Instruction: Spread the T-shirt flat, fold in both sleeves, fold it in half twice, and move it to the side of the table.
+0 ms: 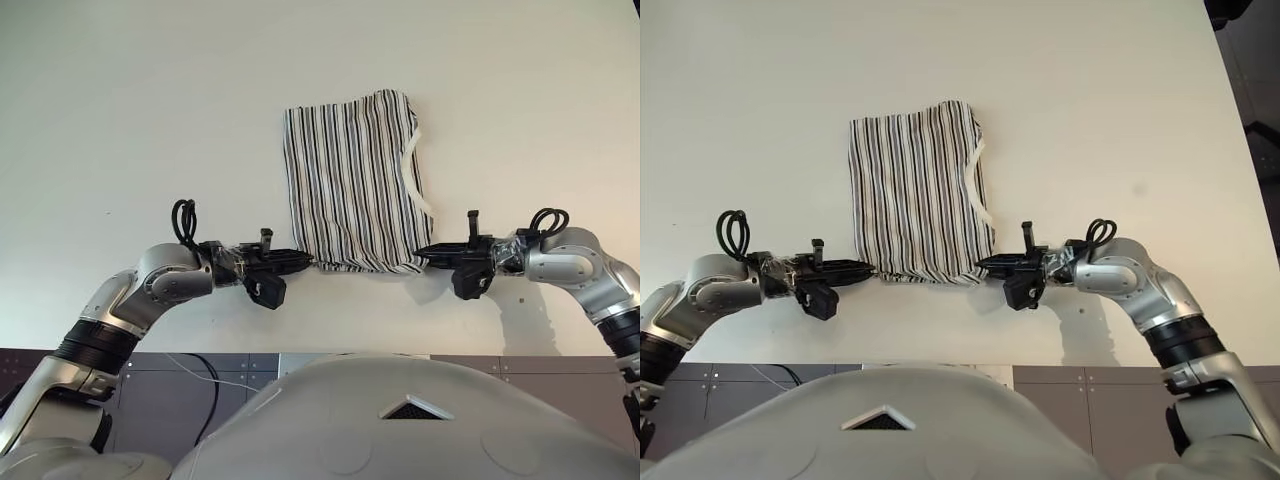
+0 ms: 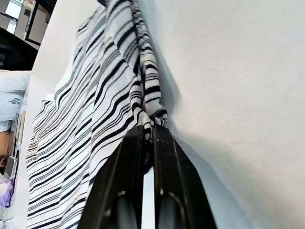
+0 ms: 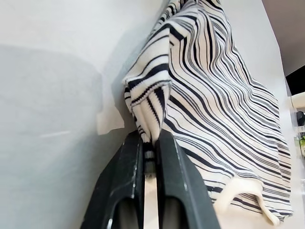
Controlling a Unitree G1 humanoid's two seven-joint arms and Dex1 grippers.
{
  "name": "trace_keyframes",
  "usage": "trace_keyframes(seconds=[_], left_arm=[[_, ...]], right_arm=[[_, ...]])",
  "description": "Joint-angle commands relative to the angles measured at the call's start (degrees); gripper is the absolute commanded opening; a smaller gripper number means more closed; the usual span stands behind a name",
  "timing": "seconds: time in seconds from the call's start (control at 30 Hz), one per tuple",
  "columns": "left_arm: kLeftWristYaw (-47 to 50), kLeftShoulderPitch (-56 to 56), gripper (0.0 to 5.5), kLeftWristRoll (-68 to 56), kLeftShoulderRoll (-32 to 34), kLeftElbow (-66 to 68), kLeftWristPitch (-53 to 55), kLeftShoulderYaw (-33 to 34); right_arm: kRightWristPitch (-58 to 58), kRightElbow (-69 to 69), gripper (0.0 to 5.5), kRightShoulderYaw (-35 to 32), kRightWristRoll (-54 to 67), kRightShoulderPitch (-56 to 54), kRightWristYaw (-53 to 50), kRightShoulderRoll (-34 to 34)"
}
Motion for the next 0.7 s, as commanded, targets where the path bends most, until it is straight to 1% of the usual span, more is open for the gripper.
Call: trace_keyframes(seconds=[0.03, 0.2, 0.3, 0.37, 0.43, 0.5, 0.57, 0.63, 0.7], left_arm=[[-3.5, 6.1, 0.10, -10.6, 4.3, -7.8, 6.4, 3.6], [-7.8, 14.0, 0.10, -20.8, 10.1, -16.8, 11.7, 8.6], [-10.5, 18.0, 0.10, -28.2, 13.4, -23.7, 16.9, 12.6], [-12.1, 20.0, 0.10, -32.7, 15.0, -27.3, 20.4, 15.4], [-14.1, 19.9, 0.10, -38.2, 16.0, -29.7, 25.1, 17.9], [-15.2, 15.9, 0.10, -41.5, 15.1, -30.5, 30.0, 18.1], [-15.4, 7.3, 0.10, -41.7, 11.4, -29.1, 35.7, 15.4], [-15.5, -2.3, 0.10, -39.9, 5.4, -24.4, 39.8, 11.8], [-15.9, -9.2, 0.10, -37.9, 0.2, -17.3, 41.4, 9.6]], right_arm=[[9.7, -12.5, 0.11, -4.8, 14.4, 4.2, 4.4, -6.9], [21.8, -26.3, 0.11, -11.5, 27.8, 11.7, 9.1, -15.4], [29.9, -34.2, 0.11, -17.7, 35.8, 17.2, 11.7, -20.9], [34.9, -37.2, 0.10, -21.6, 40.2, 18.9, 13.1, -23.0], [40.2, -38.6, 0.10, -24.5, 44.9, 17.1, 13.7, -23.5], [45.2, -37.0, 0.10, -24.2, 47.0, 11.7, 14.1, -22.2], [49.0, -31.8, 0.10, -21.2, 45.2, 4.6, 15.1, -19.0], [51.3, -25.3, 0.10, -16.8, 41.6, -2.9, 15.9, -14.2], [51.7, -18.0, 0.10, -13.0, 37.6, -9.8, 16.4, -8.5]])
